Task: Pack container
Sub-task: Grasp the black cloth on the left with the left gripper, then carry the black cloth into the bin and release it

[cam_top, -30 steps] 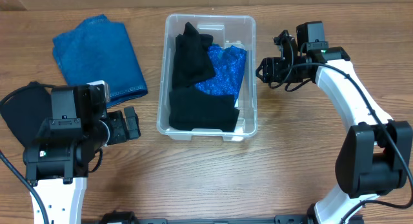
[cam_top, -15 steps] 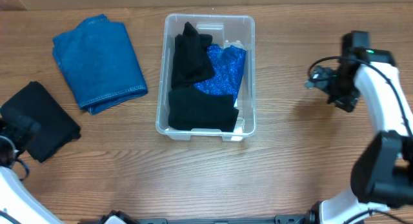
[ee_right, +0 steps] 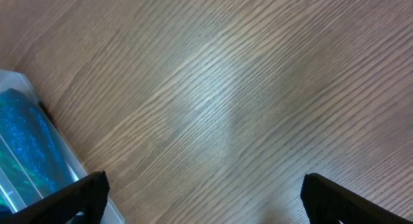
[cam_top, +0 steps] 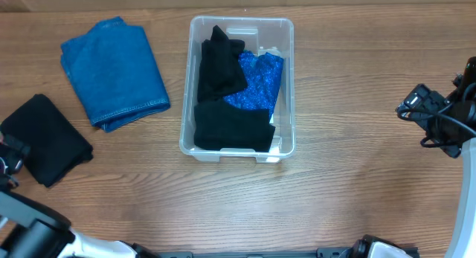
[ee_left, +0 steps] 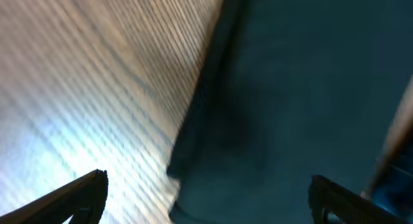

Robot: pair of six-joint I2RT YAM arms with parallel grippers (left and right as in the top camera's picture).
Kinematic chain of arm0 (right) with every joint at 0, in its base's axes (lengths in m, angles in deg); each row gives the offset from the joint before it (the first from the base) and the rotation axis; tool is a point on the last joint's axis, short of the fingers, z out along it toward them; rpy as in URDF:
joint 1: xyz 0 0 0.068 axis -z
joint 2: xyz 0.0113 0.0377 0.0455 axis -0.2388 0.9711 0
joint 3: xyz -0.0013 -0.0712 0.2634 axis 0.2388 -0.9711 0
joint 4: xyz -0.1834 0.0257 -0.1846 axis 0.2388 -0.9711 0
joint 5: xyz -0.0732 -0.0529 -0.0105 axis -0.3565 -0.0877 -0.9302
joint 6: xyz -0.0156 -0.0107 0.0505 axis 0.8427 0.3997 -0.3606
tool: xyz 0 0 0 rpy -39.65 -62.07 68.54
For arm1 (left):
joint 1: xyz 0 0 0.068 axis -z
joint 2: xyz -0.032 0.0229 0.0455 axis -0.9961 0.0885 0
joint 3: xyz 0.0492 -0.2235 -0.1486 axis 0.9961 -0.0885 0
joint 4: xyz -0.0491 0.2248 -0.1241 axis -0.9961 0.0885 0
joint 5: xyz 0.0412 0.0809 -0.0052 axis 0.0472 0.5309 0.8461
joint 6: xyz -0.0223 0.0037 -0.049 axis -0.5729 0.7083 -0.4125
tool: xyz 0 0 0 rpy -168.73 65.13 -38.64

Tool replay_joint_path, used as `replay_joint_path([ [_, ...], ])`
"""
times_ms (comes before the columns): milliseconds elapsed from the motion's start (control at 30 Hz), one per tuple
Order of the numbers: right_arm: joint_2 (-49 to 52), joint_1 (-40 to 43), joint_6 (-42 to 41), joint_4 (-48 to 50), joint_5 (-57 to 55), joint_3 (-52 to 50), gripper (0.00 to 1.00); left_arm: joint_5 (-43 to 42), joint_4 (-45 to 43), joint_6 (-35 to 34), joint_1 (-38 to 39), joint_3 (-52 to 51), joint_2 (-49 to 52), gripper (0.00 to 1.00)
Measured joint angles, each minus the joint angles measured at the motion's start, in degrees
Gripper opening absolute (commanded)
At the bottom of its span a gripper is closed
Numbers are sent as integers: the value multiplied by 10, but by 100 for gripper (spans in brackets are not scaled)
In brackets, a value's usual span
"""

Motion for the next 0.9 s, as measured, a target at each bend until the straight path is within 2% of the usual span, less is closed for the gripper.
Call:
replay_joint_path([
  [200,0,0,5,-3,0,0,100,-80,-81,62,0,0,97,100],
  [233,0,0,5,-3,0,0,100,-91,-88,64,0,0,105,93],
  [267,0,0,5,-4,0,0,100,-104,-89,65,0,0,109,78],
  [300,0,0,5,-4,0,0,100,-118,-89,66,0,0,112,58],
  [367,0,0,4,-6,0,0,100,-163,-91,71,0,0,117,31],
  [400,0,0,5,-6,0,0,100,-176,-90,74,0,0,117,22],
  [433,0,0,5,-7,0,0,100,-205,-90,76,-1,0,117,4],
  [700,0,0,19,-7,5,0,100,-362,-26,59,8,0,96,4],
  [800,0,0,20,-7,9,0,100,-386,-22,34,48,0,-5,4],
  [900,0,0,19,-8,11,0,100,-403,-33,21,143,1,-147,4],
])
